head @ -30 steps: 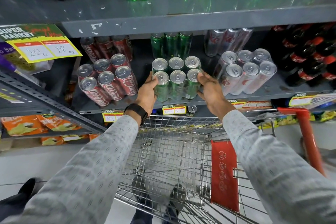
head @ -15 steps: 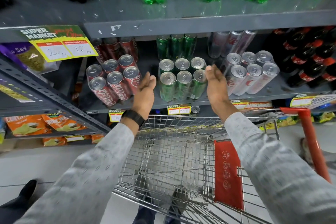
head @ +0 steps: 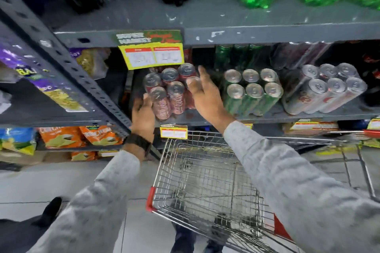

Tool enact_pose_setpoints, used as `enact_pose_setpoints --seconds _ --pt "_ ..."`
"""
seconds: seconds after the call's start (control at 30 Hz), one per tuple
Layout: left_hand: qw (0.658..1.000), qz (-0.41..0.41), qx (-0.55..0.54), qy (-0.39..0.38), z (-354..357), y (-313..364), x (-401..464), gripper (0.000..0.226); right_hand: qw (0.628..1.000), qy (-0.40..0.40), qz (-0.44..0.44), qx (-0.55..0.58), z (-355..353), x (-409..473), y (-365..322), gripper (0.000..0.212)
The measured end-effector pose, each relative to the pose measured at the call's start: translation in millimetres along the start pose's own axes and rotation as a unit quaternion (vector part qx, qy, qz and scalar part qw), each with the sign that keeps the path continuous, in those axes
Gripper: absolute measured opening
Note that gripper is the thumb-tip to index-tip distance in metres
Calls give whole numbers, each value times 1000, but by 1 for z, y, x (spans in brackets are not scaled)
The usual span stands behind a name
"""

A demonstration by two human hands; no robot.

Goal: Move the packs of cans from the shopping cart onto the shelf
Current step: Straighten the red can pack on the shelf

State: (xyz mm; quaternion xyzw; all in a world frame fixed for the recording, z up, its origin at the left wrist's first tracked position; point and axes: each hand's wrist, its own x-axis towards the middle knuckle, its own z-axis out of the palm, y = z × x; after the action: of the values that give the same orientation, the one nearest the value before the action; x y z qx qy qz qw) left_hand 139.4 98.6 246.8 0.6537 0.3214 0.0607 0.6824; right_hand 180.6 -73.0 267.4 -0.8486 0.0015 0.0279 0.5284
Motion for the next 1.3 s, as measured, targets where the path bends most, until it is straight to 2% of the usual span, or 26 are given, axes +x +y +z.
enact_pose_setpoints --seconds 0.1,0.17,0.37,0.43,0.57,0.67,0.93,1.17,1.3 --pt "994 -64 -57 -72 4 -8 21 50 980 5 171 100 16 23 7 61" --pt "991 -64 -60 -98 3 -12 26 48 960 18 222 172 18 31 14 51" --pt "990 -58 -44 -124 -7 -13 41 56 954 26 209 213 21 23 29 32" --pt "990 -63 -43 -122 -10 -15 45 57 953 24 210 217 22 16 32 35" --pt "988 -69 -38 -131 -15 -16 47 45 953 37 197 229 27 3 39 44" --pt "989 -69 -30 -129 -16 -17 47 58 953 45 189 231 27 -4 39 44" --pt "988 -74 -14 -132 -17 -19 43 67 956 29 191 223 24 -5 36 47" --pt "988 -75 -17 -131 -17 -19 41 62 956 19 186 228 23 -6 35 45" --pt "988 -74 -14 -132 -18 -20 44 67 962 12 176 210 22 -8 35 46"
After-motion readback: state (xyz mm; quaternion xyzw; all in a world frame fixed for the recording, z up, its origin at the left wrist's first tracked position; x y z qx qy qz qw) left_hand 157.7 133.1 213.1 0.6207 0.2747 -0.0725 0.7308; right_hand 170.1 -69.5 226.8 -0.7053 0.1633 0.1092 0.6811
